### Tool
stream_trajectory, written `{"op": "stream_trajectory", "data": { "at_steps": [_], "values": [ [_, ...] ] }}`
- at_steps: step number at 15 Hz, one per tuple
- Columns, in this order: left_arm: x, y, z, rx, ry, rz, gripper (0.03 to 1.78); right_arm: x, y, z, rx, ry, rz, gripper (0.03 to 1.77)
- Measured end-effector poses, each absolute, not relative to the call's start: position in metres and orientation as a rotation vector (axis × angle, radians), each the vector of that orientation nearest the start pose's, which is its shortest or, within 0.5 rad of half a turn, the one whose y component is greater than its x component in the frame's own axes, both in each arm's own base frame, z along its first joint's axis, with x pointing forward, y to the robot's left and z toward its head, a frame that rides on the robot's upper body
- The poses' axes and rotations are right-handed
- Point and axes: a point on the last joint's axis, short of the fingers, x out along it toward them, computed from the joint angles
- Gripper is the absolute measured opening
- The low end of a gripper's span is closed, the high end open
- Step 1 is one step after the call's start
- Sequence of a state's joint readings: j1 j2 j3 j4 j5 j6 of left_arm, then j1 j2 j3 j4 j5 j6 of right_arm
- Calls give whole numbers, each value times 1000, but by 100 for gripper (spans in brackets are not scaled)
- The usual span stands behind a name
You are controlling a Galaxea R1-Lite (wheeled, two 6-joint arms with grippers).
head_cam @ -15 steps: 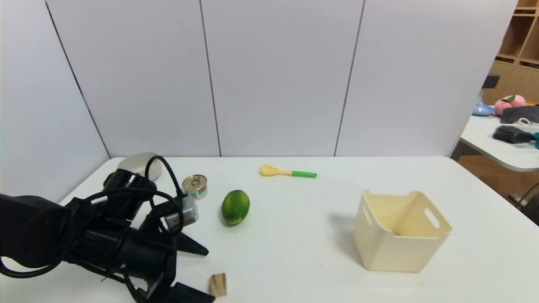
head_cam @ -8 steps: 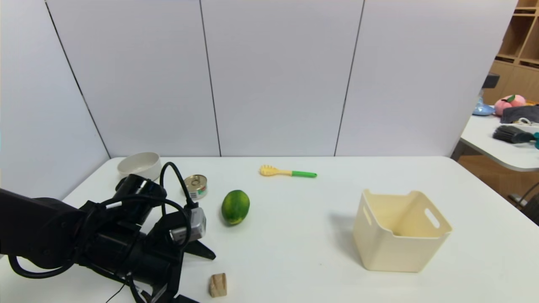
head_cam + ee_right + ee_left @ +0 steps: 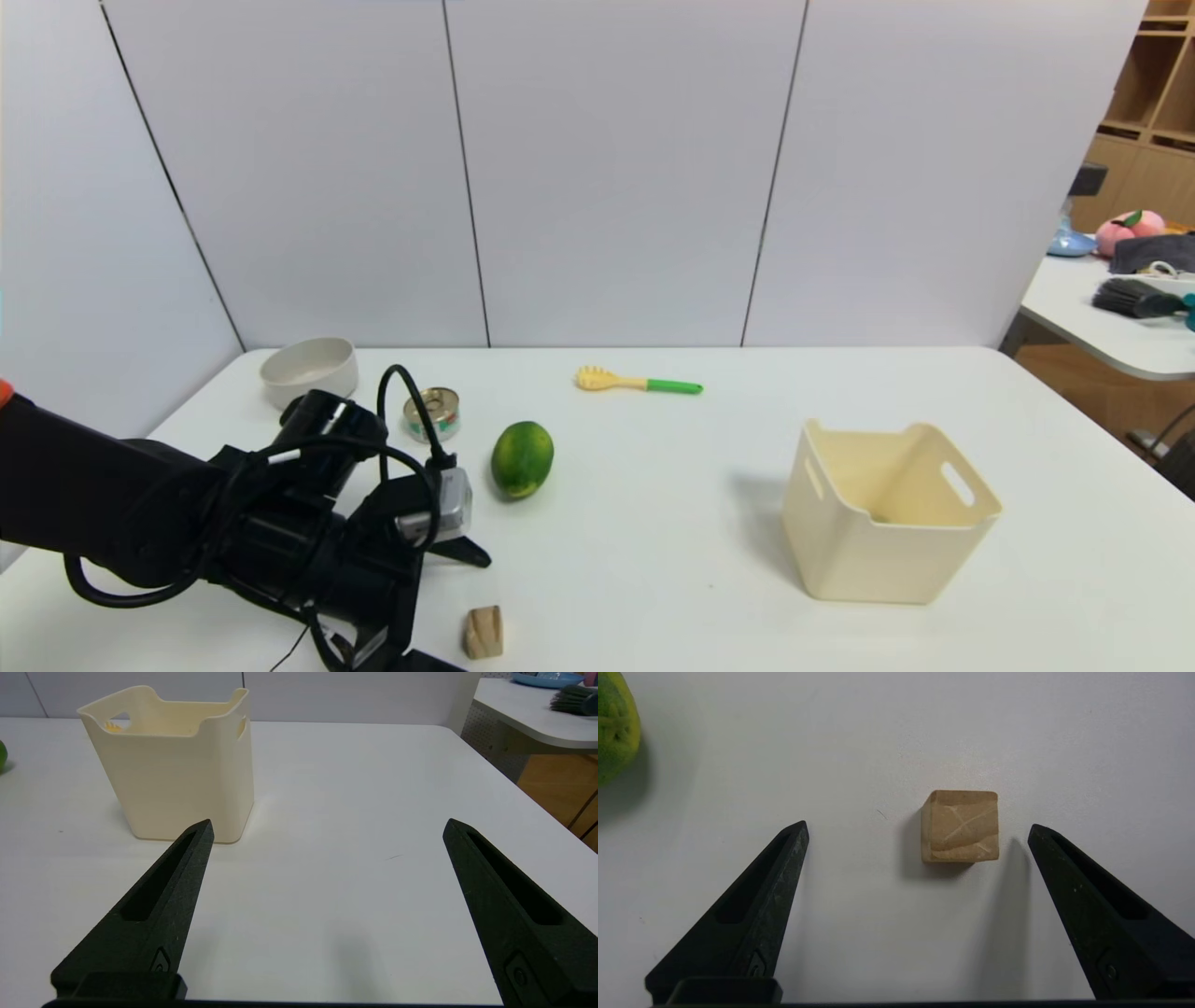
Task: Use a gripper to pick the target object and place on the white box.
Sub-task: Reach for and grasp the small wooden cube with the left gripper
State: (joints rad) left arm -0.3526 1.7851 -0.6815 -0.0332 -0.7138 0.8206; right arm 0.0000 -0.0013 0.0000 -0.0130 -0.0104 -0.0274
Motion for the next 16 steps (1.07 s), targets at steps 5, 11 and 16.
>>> {"op": "stream_trajectory", "data": {
  "at_steps": [5,11,16],
  "values": [
    [235,-102,82,475,658,-1316,169,-23,0,77,-27,-14,-11,170],
    [227,-99,84,473,670,-1312,169,-23,0,77,-27,-14,-11,170],
    [223,-102,86,489,666,-1313,131,-23,0,77,-28,-14,-11,170]
  ]
}}
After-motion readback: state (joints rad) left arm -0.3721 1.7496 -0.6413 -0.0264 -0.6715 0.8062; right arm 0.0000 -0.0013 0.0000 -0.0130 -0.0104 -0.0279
